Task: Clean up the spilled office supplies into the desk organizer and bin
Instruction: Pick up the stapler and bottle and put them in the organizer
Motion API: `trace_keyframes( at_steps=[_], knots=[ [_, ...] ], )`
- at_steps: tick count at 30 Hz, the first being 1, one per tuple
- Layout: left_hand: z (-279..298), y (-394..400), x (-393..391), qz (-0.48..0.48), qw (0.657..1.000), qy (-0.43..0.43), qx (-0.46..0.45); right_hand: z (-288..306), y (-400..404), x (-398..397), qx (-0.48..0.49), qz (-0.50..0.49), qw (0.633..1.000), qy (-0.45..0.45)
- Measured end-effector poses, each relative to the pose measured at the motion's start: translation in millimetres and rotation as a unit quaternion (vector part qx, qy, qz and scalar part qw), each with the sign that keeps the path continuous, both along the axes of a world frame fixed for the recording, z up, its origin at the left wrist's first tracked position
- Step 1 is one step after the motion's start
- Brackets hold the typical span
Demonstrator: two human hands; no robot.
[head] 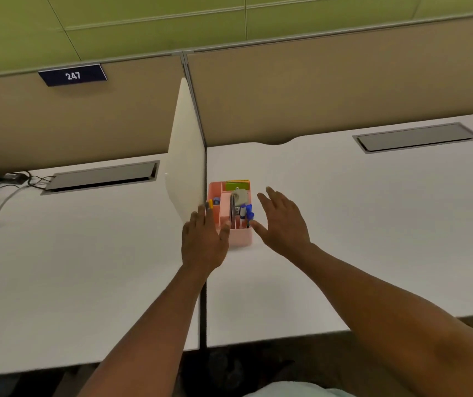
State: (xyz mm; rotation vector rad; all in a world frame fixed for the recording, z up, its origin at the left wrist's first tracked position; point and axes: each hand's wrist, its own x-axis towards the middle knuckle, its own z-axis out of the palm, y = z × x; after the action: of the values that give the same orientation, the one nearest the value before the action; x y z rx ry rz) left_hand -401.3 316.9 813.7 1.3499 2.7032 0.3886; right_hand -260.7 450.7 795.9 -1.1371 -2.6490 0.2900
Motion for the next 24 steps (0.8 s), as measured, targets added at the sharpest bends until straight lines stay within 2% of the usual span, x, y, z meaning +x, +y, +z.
trace_keyframes(
  at_steps=[7,14,24],
  knots=[
    [-3.1,-91.4,53.1,-0.028,1.0,-0.004,-0.001,0.8,-106.2,68.5,0.083,-0.027,0.996,-0.012],
    [1.9,-161.6,102.7,-0.078,0.997,0.0,0.003,4.9,-196.5,137.5,0.08,-0.104,0.991,-0.006],
    [0.9,-211.4,180.9,-0.147,0.988,-0.017,0.034,12.5,-279.0,229.3,0.066,-0.158,0.985,-0.023]
  ],
)
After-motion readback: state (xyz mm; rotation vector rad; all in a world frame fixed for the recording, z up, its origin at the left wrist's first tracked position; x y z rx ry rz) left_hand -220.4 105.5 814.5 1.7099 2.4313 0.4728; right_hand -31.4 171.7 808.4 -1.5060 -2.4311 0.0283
